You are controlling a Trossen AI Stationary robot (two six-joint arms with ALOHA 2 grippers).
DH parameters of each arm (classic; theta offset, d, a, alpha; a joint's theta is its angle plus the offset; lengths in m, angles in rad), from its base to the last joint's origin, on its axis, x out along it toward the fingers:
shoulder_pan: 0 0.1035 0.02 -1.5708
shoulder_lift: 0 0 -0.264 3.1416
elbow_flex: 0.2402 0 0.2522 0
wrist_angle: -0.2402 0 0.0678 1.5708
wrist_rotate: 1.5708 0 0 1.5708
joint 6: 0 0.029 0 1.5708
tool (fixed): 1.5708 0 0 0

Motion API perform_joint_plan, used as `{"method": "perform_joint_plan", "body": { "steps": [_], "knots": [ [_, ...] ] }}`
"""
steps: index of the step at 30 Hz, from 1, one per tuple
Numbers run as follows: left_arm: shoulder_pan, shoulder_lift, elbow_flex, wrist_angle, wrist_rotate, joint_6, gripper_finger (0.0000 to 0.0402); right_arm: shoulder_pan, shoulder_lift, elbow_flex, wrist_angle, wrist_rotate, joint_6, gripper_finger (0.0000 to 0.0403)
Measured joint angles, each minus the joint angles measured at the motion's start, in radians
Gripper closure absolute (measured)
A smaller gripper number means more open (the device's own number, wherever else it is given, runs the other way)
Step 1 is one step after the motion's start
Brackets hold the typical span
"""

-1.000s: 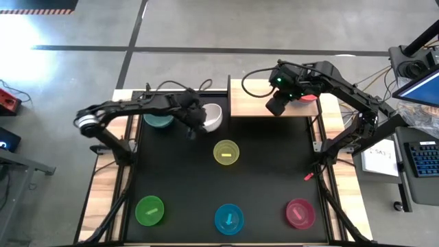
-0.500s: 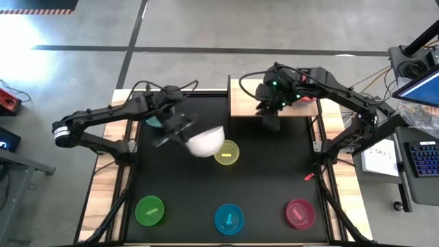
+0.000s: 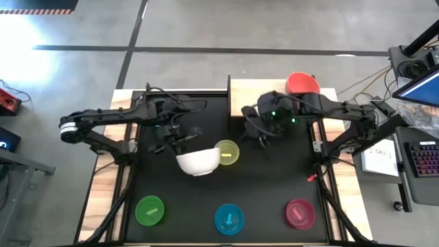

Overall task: Place and stack bowls onto a shelf
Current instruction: Stack the white bowl on top of the orange stacked bowls on the shelf

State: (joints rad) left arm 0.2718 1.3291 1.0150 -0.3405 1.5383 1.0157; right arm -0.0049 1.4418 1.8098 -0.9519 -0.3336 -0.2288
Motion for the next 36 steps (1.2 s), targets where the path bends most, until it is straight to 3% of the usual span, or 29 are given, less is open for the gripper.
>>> {"method": "perform_joint_plan", "body": {
  "steps": [6,15,23,27,36],
  "knots": [
    [-0.046,0.043,0.004,0.167,0.02,0.002,0.0402,0.027,0.0,-0.038,0.112,-0.006,-0.066,0.0305],
    [-0.067,0.127,0.004,0.378,0.034,-0.011,0.0402,0.027,0.0,-0.083,0.252,-0.1,-0.139,0.0305],
    [-0.088,0.159,0.005,0.594,0.035,-0.143,0.0401,0.027,0.0,-0.091,0.284,-0.146,-0.151,0.0305],
    [-0.088,0.159,0.007,0.653,0.035,-0.165,0.0401,0.027,0.0,-0.102,0.32,-0.256,-0.15,0.0305],
    [-0.093,0.181,0.066,0.656,0.046,-0.191,0.0402,0.038,-0.002,-0.127,0.354,-0.277,-0.148,0.0305]
  ]
}}
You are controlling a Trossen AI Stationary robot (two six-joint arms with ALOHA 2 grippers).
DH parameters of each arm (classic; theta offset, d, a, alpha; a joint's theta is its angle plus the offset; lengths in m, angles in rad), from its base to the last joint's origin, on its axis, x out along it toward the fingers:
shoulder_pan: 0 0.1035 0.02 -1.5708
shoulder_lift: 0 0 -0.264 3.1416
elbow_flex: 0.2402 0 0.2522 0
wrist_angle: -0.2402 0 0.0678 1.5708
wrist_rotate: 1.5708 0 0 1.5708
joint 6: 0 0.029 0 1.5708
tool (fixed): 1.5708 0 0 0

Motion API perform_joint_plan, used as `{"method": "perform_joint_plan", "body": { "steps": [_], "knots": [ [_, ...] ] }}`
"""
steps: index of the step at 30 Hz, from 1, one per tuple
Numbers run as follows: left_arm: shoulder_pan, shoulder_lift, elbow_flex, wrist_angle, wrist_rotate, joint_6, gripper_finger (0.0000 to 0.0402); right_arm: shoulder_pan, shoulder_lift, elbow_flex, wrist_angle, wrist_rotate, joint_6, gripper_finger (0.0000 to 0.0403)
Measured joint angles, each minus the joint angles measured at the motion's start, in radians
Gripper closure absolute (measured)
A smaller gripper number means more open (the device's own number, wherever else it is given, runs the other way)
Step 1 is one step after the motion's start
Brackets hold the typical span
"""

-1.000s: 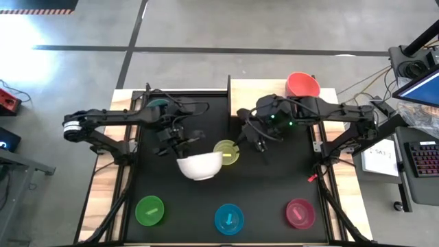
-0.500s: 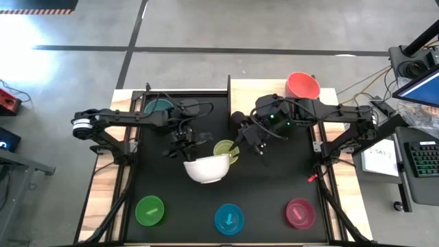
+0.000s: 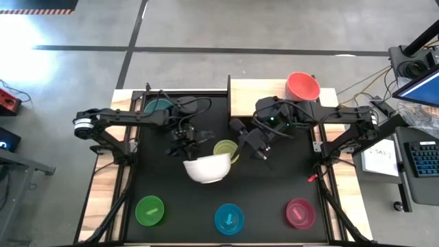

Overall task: Place and stack bowls onto a shelf
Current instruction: Stack the white bowl on top of the orange stacked bowls on the shelf

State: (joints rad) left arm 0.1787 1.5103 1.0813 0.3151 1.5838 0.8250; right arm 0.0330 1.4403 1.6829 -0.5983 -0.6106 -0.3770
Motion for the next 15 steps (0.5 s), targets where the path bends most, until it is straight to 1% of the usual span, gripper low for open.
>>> {"method": "perform_joint_plan", "body": {
  "steps": [3,6,11,15],
  "knots": [
    [-0.009,0.029,0.014,0.001,0.003,-0.057,0.0401,0.0,-0.008,-0.001,-0.006,0.001,0.011,0.0305],
    [-0.018,0.054,0.013,0.003,-0.01,-0.071,0.0401,0.0,-0.021,0.0,-0.01,0.014,0.012,0.0305],
    [-0.04,0.083,0.011,-0.001,-0.021,-0.079,0.0401,0.0,-0.039,0.016,-0.029,0.115,0.0,0.0305],
    [-0.042,0.092,0.033,-0.002,-0.021,-0.077,0.0401,-0.002,-0.034,0.016,-0.029,0.121,0.017,0.0305]
  ]
}}
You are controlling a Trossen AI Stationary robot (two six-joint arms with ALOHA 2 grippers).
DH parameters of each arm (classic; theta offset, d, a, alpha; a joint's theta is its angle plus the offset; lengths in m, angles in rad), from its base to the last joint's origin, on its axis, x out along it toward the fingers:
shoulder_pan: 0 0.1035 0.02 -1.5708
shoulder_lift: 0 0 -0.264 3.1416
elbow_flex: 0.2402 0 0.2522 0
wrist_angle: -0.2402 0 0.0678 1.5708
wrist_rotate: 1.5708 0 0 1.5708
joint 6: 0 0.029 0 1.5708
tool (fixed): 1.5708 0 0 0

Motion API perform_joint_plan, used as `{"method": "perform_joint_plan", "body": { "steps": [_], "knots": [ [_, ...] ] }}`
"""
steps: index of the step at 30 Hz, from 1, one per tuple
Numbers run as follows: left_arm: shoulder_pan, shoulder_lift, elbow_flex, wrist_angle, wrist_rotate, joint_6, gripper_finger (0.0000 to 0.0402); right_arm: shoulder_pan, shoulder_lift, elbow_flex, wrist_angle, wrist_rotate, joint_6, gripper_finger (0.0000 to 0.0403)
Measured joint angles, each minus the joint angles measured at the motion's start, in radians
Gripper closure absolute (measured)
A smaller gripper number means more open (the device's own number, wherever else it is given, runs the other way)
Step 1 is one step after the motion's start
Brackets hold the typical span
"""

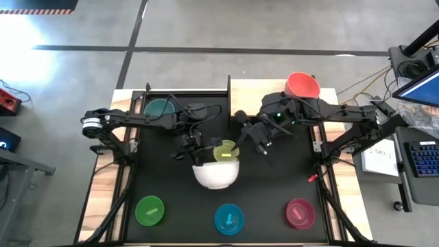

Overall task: Place and stack bowls onto a shelf
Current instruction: Stack the white bowl on top of the orange stacked bowls on the shelf

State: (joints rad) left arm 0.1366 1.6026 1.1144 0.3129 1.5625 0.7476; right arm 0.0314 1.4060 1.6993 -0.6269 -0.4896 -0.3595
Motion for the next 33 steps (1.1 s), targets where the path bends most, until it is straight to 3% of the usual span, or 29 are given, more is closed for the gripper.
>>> {"method": "perform_joint_plan", "body": {
  "steps": [9,16,33],
  "knots": [
    [0.003,0.04,0.096,0.0,0.006,-0.076,0.0401,0.004,0.05,-0.003,-0.044,-0.012,0.011,0.0305],
    [-0.005,0.042,0.076,-0.024,0.007,-0.106,0.0401,0.003,0.018,0.009,-0.08,0.079,0.022,0.0305],
    [-0.019,0.041,0.068,-0.027,0.008,-0.123,0.0401,0.003,-0.004,0.012,-0.188,0.1,0.101,0.0305]
  ]
}}
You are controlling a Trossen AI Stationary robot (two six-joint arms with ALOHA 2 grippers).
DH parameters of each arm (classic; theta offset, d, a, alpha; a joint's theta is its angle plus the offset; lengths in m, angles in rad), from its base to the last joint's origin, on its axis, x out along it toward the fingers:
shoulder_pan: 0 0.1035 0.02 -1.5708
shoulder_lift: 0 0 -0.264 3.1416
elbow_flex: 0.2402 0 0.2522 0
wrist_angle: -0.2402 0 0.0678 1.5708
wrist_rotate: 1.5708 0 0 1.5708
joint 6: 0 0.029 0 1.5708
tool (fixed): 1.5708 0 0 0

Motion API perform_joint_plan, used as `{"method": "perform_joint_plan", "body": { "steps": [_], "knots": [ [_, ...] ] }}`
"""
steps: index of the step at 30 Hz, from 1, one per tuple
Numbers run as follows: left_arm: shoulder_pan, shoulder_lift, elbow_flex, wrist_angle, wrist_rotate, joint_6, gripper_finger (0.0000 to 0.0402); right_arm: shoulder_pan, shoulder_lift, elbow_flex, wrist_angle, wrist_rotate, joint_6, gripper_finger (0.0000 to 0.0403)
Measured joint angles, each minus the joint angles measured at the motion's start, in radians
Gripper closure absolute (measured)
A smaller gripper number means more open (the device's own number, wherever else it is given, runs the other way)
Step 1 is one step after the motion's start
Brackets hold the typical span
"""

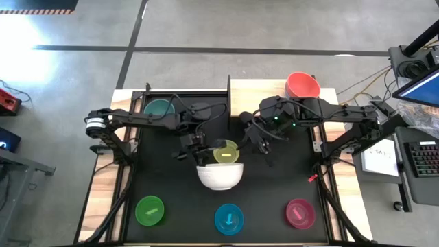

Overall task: Place and stack bowls onto a shelf
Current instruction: Stack the white bowl on top of the orange stacked bowls on the shelf

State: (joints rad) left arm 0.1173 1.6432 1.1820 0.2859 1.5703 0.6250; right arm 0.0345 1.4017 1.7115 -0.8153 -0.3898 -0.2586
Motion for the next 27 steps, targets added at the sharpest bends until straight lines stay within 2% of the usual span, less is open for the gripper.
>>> {"method": "perform_joint_plan", "body": {
  "steps": [11,22,27],
  "knots": [
    [-0.006,0.0,0.0,-0.005,0.0,-0.014,0.0401,0.026,-0.009,0.0,-0.081,-0.003,0.112,0.0305],
    [-0.007,-0.001,-0.001,0.012,0.004,-0.005,0.0402,0.126,-0.005,0.0,-0.02,-0.01,0.1,0.0305],
    [-0.01,-0.002,-0.001,0.013,0.002,0.018,0.0401,0.134,0.018,0.0,0.014,-0.009,0.074,0.0305]
  ]
}}
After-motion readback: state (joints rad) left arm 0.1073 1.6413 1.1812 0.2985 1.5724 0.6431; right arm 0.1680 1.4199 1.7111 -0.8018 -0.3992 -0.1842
